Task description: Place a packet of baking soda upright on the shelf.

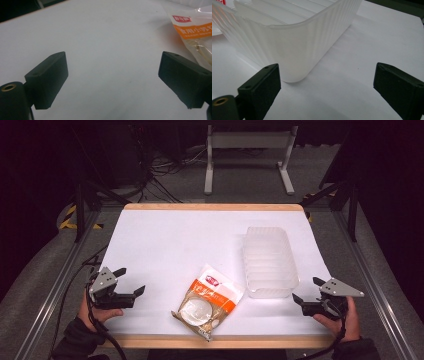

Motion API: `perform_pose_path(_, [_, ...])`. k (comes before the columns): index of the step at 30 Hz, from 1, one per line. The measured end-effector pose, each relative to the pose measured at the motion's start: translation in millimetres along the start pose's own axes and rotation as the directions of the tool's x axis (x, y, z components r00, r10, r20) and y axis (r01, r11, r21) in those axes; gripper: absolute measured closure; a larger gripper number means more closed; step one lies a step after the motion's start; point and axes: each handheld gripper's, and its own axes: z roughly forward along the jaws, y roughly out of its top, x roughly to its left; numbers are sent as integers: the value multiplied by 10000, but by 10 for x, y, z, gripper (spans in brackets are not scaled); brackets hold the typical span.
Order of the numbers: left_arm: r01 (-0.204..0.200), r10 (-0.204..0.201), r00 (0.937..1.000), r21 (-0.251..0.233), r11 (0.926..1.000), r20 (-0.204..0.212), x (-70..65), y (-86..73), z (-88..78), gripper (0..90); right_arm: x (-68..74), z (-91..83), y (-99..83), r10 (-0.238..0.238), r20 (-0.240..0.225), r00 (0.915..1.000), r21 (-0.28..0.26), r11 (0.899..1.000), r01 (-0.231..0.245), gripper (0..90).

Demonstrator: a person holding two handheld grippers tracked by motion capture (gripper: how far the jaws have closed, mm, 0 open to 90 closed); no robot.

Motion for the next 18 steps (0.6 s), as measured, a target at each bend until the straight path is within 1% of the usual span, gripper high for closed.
perform_pose_path(1, [83,-84,9998,44,10000,153,-7,-9,19,101,-3,2,-1,-14,-2,10000,11,10000,14,81])
perform_pose_path(2, [43,-46,9996,111,9999,279,-5,-15,37,108,-3,2,-2,-18,-18,10000,11,10000,18,81])
perform_pose_path(3, [94,-99,9993,130,9999,369,-5,-18,44,106,-3,1,-2,-17,-45,10000,8,10000,17,81])
perform_pose_path(5, [300,-297,9973,-24,9995,666,-5,-24,67,101,-1,-2,-3,-48,-48,10000,12,10000,48,81])
perform_pose_path(6, [320,-326,9962,87,9994,804,-13,-23,75,91,1,-6,-1,-4,-52,10000,-1,10000,4,82])
perform_pose_path(9, [128,-163,9945,341,9993,1037,-44,-20,140,83,5,-13,19,30,-123,9999,-98,9999,-31,81])
perform_pose_path(10, [50,-101,9930,439,9990,1179,-52,-19,164,83,11,-15,27,48,-158,9999,-100,9999,-50,81])
perform_pose_path(12, [9,-90,9910,608,9981,1332,-55,-4,221,84,39,-10,41,15,-325,9995,-4,10000,-15,81])
perform_pose_path(13, [78,-185,9898,761,9971,1416,-50,10,259,84,48,-6,41,-36,-355,9994,31,10000,38,81])
perform_pose_path(14, [180,-298,9870,762,9969,1576,-50,21,290,84,66,1,44,-35,-462,9989,159,9999,43,82])
perform_pose_path(15, [205,-351,9824,807,9965,1834,-54,42,331,84,76,6,47,-109,-599,9981,244,9996,124,81])
perform_pose_path(16, [205,-351,9824,807,9965,1834,-54,42,331,86,76,6,47,-109,-599,9981,244,9996,124,81])
perform_pose_path(17, [99,-280,9804,935,9956,1951,-60,74,374,86,88,7,54,-180,-754,9970,327,9993,205,80])
perform_pose_path(18, [14,-220,9754,936,9956,2194,-70,108,412,89,97,8,64,-186,-883,9959,397,9990,222,77])
